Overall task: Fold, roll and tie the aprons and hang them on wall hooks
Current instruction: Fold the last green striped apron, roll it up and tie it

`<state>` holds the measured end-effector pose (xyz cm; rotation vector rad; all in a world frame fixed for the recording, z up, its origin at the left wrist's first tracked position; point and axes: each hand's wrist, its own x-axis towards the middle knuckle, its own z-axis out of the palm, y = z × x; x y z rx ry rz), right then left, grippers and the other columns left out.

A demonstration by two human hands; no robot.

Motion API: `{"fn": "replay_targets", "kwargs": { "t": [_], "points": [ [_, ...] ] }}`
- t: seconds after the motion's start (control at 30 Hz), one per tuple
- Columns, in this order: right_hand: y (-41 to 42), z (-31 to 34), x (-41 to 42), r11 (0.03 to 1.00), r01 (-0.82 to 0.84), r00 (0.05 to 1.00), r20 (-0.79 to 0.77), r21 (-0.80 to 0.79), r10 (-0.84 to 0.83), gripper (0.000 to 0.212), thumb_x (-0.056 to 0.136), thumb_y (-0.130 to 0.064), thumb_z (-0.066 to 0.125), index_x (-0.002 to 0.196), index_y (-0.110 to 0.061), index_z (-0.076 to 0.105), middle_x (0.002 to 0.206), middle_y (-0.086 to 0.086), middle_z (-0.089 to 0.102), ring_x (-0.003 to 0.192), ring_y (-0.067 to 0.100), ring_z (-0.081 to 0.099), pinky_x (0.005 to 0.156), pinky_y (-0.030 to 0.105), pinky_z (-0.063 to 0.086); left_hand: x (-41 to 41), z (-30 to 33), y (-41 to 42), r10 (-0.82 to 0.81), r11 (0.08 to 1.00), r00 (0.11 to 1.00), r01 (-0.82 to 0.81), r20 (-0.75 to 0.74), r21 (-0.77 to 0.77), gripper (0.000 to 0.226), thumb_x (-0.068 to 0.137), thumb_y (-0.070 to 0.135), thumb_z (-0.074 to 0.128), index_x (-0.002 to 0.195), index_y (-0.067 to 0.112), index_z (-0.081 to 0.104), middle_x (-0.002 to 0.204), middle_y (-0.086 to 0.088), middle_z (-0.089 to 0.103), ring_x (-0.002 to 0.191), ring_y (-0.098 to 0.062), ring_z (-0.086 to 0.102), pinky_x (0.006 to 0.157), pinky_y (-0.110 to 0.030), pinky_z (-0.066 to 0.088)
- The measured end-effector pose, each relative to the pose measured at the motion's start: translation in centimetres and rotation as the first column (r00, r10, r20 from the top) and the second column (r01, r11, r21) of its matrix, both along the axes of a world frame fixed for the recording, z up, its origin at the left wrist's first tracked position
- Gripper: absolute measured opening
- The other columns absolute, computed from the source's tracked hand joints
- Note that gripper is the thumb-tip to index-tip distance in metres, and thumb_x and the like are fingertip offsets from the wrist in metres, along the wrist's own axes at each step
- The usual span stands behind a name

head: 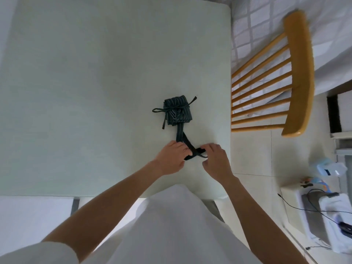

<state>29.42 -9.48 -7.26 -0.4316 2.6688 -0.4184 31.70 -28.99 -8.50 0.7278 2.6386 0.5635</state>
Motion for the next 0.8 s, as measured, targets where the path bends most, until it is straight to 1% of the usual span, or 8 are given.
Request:
{"fn": "replay_targets", "kwargs": {
  "t": [0.17,0.27,0.33,0.47,0.53,0.6,0.7,0.8],
  "points": [
    [1.3,0.6,1.8,0.992,0.012,0.991,-0.133,0.124,0.005,0.013,0.076,-0.006,0.071,0.088,-0.011,0.068,0.098,0.005,0.065,0.098,0.026,0.059,0.081,0.032,0.044,0.4,0.5,-0.9,-0.072,0.960,0.997,0.062,-0.028,-0.275,0.034,0.096,0.018,0.039,0.129,0.023,0.047,0.126,0.002,0.053,0.118,-0.019,0.041,0.104,-0.034,0.019],
    [0.3,3.2,0.8,0.954,0.255,0.962,0.146,-0.156,-0.233,0.007,0.093,-0.016,0.055,0.097,-0.011,0.058,0.087,0.003,0.067,0.076,0.016,0.059,0.063,0.010,0.038,1.2,1.0,-2.0,-0.053,0.980,0.996,0.038,-0.071,-0.195,0.026,0.095,0.019,0.039,0.113,0.024,0.057,0.108,0.004,0.063,0.112,-0.019,0.045,0.108,-0.040,0.016],
    [-0.8,5.3,-0.1,0.816,0.454,0.881,0.318,-0.358,-0.350,0.011,0.094,-0.015,0.054,0.105,-0.014,0.052,0.075,0.004,0.068,0.065,0.012,0.061,0.057,0.006,0.042,2.0,1.3,-2.6,-0.035,0.998,0.991,0.028,-0.127,-0.055,0.021,0.090,0.027,0.044,0.100,0.024,0.063,0.093,0.005,0.064,0.107,-0.017,0.051,0.112,-0.049,0.015],
    [-1.6,9.2,-2.1,0.581,0.539,0.842,0.411,-0.610,-0.350,0.022,0.094,-0.007,0.049,0.110,-0.021,0.055,0.066,0.002,0.066,0.071,0.013,0.065,0.080,0.018,0.049,3.1,2.8,-2.9,0.017,0.999,0.979,-0.011,-0.203,0.031,0.035,0.077,0.053,0.048,0.091,0.025,0.064,0.082,0.008,0.062,0.096,-0.013,0.057,0.111,-0.047,0.021],
    [-1.6,10.8,-3.1,0.556,0.473,0.880,0.397,-0.684,-0.260,0.032,0.092,0.003,0.041,0.097,-0.019,0.065,0.076,0.001,0.069,0.082,0.016,0.066,0.091,0.031,0.049,3.3,4.2,-2.7,0.121,0.991,0.959,-0.101,-0.254,0.091,0.030,0.075,0.052,0.055,0.085,0.025,0.061,0.078,0.009,0.061,0.088,-0.014,0.058,0.107,-0.037,0.024],
    [-1.6,11.7,-3.9,0.656,0.280,0.959,0.233,-0.701,-0.161,0.038,0.088,0.008,0.042,0.095,-0.020,0.067,0.092,-0.003,0.071,0.093,0.014,0.066,0.094,0.029,0.048,3.2,6.1,-2.5,0.300,0.950,0.907,-0.258,-0.294,0.174,0.022,0.075,0.039,0.066,0.085,0.020,0.059,0.072,0.009,0.059,0.077,-0.016,0.057,0.098,-0.031,0.031],
    [-1.9,12.0,-5.1,0.846,-0.060,0.993,-0.121,-0.530,-0.006,0.024,0.083,-0.005,0.064,0.098,-0.023,0.065,0.093,-0.009,0.067,0.087,0.007,0.063,0.083,0.025,0.052,2.9,9.0,-2.4,0.568,0.818,0.780,-0.500,-0.263,0.284,0.019,0.077,0.010,0.068,0.092,0.015,0.059,0.067,0.007,0.054,0.066,-0.018,0.053,0.082,-0.029,0.039],
    [-3.1,13.2,-6.0,0.879,-0.173,0.971,-0.229,-0.445,0.075,0.012,0.082,-0.023,0.069,0.090,-0.016,0.064,0.086,-0.003,0.053,0.080,0.011,0.050,0.071,0.021,0.043,2.4,12.2,-2.5,0.732,0.674,0.641,-0.635,-0.230,0.377,0.024,0.077,-0.002,0.061,0.097,0.012,0.058,0.070,-0.001,0.061,0.064,-0.022,0.055,0.072,-0.021,0.036]
  ]
}}
